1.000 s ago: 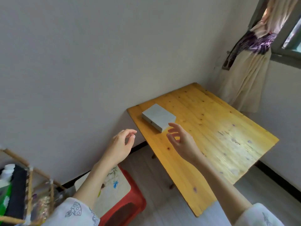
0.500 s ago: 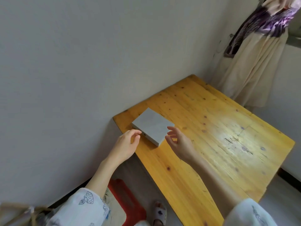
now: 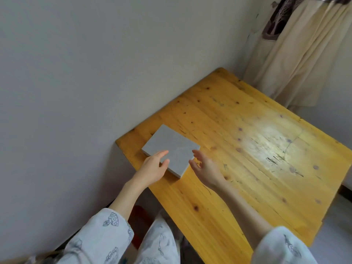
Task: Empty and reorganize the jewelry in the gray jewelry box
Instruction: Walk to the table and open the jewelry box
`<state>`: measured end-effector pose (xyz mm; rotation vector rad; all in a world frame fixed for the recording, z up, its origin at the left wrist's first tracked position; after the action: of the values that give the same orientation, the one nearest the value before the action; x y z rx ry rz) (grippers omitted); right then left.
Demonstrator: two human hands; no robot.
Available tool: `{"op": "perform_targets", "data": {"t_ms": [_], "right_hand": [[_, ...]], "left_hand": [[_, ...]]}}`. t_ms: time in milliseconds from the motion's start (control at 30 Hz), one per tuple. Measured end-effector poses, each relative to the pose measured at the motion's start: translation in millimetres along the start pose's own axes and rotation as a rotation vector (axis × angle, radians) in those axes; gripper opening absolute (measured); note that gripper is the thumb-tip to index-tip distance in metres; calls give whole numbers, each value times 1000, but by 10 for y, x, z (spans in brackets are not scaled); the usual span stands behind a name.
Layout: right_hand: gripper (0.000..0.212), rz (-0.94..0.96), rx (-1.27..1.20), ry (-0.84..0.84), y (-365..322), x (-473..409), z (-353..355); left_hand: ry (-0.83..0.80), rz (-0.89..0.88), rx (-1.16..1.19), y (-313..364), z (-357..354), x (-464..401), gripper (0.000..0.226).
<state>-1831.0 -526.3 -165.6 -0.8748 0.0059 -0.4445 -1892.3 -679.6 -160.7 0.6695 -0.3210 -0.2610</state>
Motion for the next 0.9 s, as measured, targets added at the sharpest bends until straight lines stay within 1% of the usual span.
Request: {"op": "perform_targets", "data": {"t_ms": [233, 333, 467, 633, 733, 800, 900], "right_hand": [[48, -55, 6, 9, 195, -435, -371], [49, -57, 53, 39, 314, -663, -553], [51, 24, 173, 114, 441, -961, -846], [54, 47, 302, 220, 624, -1048, -1255], [54, 99, 387, 328, 680, -1009, -1397], [57, 121, 427, 391, 693, -965, -1459], [67, 106, 480, 468, 717, -876, -1571]], "left_hand": [[-124, -84, -194, -290, -320, -750, 54], [-161, -186, -299, -461, -521, -1109, 56], [-119, -356, -448, -703, -705, -1526, 61], [-75, -579, -531, -996, -799, -1788, 63], [37, -718, -587, -1086, -836, -1827, 67], [131, -785, -593, -1099, -858, -1806, 71], [162, -815, -575, -1138, -873, -1793, 63]]}}
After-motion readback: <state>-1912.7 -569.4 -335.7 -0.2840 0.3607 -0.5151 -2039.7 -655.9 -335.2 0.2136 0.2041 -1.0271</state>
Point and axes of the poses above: each hand's wrist, its own x-axis away from the middle knuckle, its own z-axis out of the back of the hand, y = z × x, the point moved 6 cm from there along -x, towards the middle knuckle, and after that the axes turned 13 degrees about y, right-handed, at the moved point
